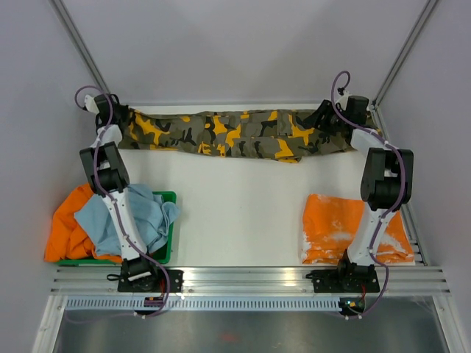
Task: Fold and stack the trousers
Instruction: Fold the trousers
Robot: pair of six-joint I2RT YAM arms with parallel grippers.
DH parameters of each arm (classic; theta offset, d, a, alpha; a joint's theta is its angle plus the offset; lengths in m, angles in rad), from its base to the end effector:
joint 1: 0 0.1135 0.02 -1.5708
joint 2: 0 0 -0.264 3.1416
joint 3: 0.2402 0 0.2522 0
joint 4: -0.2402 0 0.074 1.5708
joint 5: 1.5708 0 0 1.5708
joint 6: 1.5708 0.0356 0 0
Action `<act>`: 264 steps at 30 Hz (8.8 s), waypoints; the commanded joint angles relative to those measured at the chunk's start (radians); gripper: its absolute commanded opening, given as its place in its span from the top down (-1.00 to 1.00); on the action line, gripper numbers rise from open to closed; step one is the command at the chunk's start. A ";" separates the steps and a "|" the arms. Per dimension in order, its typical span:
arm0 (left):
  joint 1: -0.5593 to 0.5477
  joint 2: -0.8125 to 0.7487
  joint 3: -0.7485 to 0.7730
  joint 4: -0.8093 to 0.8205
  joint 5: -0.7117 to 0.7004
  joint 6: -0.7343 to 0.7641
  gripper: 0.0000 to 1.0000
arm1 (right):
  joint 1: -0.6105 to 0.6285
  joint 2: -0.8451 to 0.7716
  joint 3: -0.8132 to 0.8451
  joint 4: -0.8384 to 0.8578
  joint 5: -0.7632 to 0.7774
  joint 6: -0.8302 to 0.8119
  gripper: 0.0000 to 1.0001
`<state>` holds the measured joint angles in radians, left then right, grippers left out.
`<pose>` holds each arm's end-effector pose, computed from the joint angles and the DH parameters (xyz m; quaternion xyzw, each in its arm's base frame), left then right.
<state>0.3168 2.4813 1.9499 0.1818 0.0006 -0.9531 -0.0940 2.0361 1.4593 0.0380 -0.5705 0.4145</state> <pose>0.5446 0.1785 0.1655 -0.4858 0.6597 -0.1796 0.5445 0.4655 -0.0246 0.2128 0.0756 0.8427 0.3172 0.4283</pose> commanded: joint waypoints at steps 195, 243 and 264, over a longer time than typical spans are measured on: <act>0.024 -0.602 -0.716 -0.460 -0.051 0.277 0.95 | -0.242 -0.143 -0.299 -0.147 0.540 -0.029 1.00; 0.165 -0.208 -0.181 -0.737 0.174 1.108 -0.44 | -0.052 -0.301 0.047 -0.225 0.221 0.124 -0.53; 0.159 -0.445 -0.285 -0.618 0.075 1.073 0.95 | -0.038 -0.424 -0.043 -0.354 0.348 0.026 -0.53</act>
<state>0.4767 2.1891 1.6859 -0.5053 0.1383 0.1234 -0.1345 1.6752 1.4509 -0.2974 -0.2581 0.4683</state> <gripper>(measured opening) 0.053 0.764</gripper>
